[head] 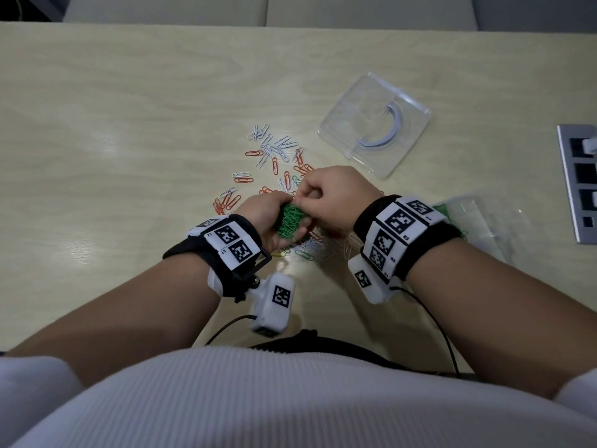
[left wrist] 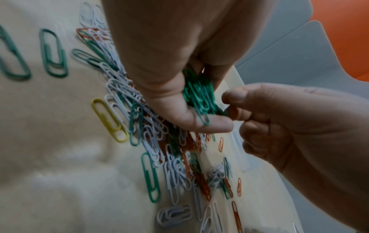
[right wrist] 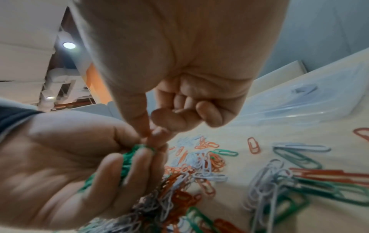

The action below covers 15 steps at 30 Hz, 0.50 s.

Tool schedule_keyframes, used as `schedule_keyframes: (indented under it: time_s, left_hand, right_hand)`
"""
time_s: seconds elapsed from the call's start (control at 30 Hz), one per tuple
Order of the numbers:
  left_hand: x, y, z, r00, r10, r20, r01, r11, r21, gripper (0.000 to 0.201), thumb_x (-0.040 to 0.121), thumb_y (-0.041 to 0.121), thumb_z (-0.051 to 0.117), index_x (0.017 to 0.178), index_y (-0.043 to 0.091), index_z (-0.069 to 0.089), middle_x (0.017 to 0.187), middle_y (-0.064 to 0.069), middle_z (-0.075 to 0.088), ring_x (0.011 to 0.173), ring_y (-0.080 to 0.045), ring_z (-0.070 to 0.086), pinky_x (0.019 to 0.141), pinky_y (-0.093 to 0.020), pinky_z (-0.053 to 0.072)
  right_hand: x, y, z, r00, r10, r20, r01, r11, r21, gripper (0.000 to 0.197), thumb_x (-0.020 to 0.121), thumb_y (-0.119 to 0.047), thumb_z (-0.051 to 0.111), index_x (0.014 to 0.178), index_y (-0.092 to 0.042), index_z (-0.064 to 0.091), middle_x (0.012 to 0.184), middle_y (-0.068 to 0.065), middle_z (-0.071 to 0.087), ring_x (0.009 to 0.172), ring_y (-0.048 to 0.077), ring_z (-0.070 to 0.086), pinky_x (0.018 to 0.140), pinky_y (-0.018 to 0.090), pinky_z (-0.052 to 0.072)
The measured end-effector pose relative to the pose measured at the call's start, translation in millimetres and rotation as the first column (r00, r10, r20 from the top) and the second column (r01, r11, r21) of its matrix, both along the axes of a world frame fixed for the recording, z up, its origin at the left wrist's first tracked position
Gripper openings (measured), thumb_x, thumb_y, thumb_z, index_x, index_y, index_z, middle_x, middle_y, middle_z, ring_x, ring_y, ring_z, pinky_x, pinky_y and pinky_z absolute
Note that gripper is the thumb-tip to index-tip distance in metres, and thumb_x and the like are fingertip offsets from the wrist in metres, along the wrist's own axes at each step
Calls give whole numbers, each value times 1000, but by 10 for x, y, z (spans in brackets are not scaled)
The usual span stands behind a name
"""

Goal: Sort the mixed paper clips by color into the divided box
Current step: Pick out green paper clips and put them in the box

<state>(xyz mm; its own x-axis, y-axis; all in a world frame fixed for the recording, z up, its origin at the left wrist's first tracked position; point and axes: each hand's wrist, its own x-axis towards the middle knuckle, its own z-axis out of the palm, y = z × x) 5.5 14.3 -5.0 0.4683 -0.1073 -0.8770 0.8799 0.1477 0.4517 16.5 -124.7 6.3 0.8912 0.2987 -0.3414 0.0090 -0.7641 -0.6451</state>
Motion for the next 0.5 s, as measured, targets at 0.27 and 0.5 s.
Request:
schedule_keyframes:
  time_s: [0.27,0.5]
  left_hand:
    - [-5,81,-29,1000,-20,-16,20,999,-30,28,98,21,42,77,11,57,60,-5,60,46,-13,56,45,-20,50]
    - [-3,96,-35,998,-49,-27,49,999,4,31,98,28,45,72,14,56,61,-3,59,47,-12,54,44,-19,48]
  right_hand:
    - [-41,-105,-212,998,-59,24,63,950,-306,23,91,-20,46,105,-24,63,105,2,60,98,23,56,81,34,48]
    - [23,-127,-241,991,-96,97,124,927,-353,18,90,-19,51,103,-17,62,105,6,57,97,25,56,78,33,47]
